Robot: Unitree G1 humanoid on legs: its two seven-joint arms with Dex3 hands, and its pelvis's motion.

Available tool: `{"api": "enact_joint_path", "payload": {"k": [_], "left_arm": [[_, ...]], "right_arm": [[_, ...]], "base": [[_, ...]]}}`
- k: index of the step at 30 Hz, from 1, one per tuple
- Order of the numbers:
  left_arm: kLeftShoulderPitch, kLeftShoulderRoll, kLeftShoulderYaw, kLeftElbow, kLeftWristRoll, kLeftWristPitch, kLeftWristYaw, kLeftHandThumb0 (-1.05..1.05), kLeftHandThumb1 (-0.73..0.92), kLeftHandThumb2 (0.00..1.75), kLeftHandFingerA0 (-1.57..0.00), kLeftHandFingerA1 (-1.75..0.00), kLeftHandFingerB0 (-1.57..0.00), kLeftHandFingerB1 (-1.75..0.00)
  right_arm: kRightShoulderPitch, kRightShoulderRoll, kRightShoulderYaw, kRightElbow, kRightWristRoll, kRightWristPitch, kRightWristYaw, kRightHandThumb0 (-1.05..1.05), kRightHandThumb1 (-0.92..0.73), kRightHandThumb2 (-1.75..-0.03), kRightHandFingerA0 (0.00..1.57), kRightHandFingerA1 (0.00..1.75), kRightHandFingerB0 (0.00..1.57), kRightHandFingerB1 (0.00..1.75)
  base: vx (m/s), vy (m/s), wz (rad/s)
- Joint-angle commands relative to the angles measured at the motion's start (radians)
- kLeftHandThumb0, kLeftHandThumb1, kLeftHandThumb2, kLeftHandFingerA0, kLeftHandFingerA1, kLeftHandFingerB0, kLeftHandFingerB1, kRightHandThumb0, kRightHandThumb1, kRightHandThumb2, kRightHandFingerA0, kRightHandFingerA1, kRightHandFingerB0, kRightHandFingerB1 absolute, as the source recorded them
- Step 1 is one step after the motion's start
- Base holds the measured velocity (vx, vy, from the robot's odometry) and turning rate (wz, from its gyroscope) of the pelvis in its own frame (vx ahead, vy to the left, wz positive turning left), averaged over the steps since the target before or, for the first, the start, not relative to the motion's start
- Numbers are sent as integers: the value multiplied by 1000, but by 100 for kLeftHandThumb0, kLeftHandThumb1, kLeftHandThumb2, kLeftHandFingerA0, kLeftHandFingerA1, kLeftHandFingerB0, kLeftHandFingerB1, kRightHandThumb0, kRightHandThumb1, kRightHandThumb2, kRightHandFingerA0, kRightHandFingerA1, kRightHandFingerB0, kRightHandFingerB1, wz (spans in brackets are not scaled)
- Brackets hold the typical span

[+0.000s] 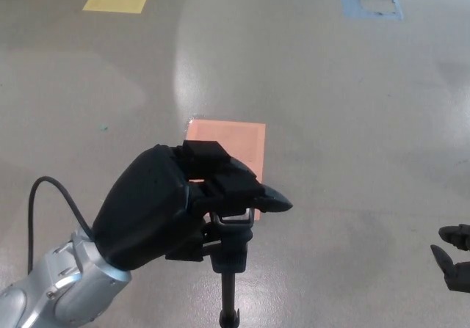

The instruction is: The robot uses its left hand to grab the top of a phone stand kept on the floor and rotates it anti-clockwise

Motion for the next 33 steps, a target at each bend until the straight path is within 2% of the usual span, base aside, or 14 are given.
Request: {"api": "enact_joint_path", "payload": {"k": [1, 15, 18, 19, 24, 27, 28, 29, 30, 33], "left_arm": [[-16, 3, 0, 6, -38, -8, -1, -24, 53, 57, -90, -49, -85, -50], [-27, 18, -7, 12, -89, -1, -49, -24, 59, 58, -87, -48, -82, -49], [-27, 20, -9, 7, -98, 8, -65, -22, 64, 60, -89, -56, -82, -50], [-26, 19, -11, 7, -100, 10, -69, -23, 70, 60, -91, -65, -83, -50], [-29, 18, -9, 6, -90, 23, -80, -13, 71, 61, -90, -66, -84, -54], [-28, 16, -6, 3, -78, 29, -82, -13, 72, 61, -90, -65, -85, -55], [-27, 15, -6, 0, -74, 32, -83, -17, 73, 62, -91, -68, -87, -58], [-25, 14, -5, -2, -70, 37, -85, -17, 73, 62, -91, -68, -87, -58], [-25, 14, -5, -1, -70, 36, -84, -13, 73, 61, -90, -69, -87, -59], [-24, 14, -6, -3, -70, 38, -88, -14, 73, 61, -90, -68, -87, -60]], "right_arm": [[-17, -17, -7, 7, 5, 9, 5, -69, -75, -101, 4, 36, 3, 16], [-38, -21, -8, 8, 0, 19, 8, -65, -73, -101, 2, 40, 0, 22], [-42, -21, -9, 9, 1, 20, 8, -63, -72, -100, 4, 42, 0, 23], [-43, -21, -10, 10, 1, 21, 9, -65, -71, -99, 6, 42, 0, 23], [-51, -24, -7, 10, -1, 24, 12, -65, -70, -98, 10, 44, 0, 24], [-51, -25, -7, 11, -1, 23, 13, -65, -69, -98, 10, 44, 0, 24], [-52, -26, -5, 11, -3, 23, 13, -58, -87, -71, 15, 31, 6, 14], [-52, -27, -2, 12, -6, 22, 13, -58, -87, -71, 15, 31, 6, 14], [-52, -28, 0, 12, -8, 21, 12, -59, -90, -66, 17, 29, 3, 23], [-53, -29, 2, 13, -9, 19, 10, -60, -90, -66, 17, 29, 2, 24]], "base": [[0, 0, 0], [0, 0, 0], [0, 0, 0], [0, 0, 0], [0, 0, 0], [0, 0, 0], [0, 0, 0], [0, 0, 0], [0, 0, 0], [0, 0, 0]]}}
